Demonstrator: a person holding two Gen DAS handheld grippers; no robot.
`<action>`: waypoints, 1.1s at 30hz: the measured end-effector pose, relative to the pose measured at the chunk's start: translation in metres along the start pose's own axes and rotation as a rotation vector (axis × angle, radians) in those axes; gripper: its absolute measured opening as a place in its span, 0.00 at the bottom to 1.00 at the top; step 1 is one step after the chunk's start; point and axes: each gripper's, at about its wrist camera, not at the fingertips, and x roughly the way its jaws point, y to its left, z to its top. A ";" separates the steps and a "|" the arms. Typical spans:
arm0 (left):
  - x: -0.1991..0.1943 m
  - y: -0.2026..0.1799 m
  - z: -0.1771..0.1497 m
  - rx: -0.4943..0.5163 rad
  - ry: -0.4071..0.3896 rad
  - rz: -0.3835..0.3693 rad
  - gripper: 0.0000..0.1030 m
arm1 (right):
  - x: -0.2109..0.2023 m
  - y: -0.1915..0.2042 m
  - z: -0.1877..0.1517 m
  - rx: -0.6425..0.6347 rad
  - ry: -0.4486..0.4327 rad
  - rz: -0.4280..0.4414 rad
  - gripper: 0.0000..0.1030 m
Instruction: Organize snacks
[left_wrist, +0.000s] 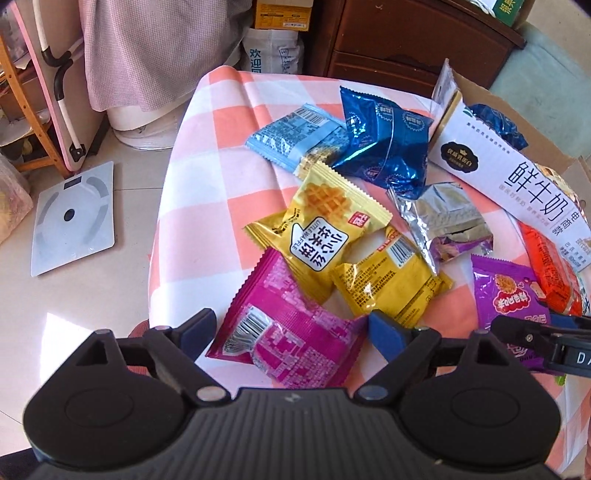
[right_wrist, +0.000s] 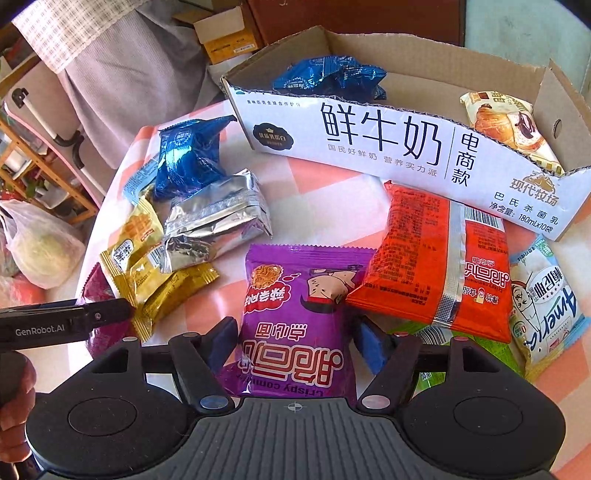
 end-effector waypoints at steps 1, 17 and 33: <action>0.001 -0.001 -0.001 0.004 -0.003 0.008 0.86 | 0.001 0.001 0.000 -0.006 -0.002 -0.006 0.70; -0.019 -0.010 -0.004 0.078 -0.086 -0.082 0.48 | -0.012 0.016 -0.007 -0.121 -0.063 0.035 0.61; -0.044 -0.039 -0.005 0.233 -0.258 0.015 0.48 | -0.040 0.025 -0.002 -0.196 -0.197 0.009 0.61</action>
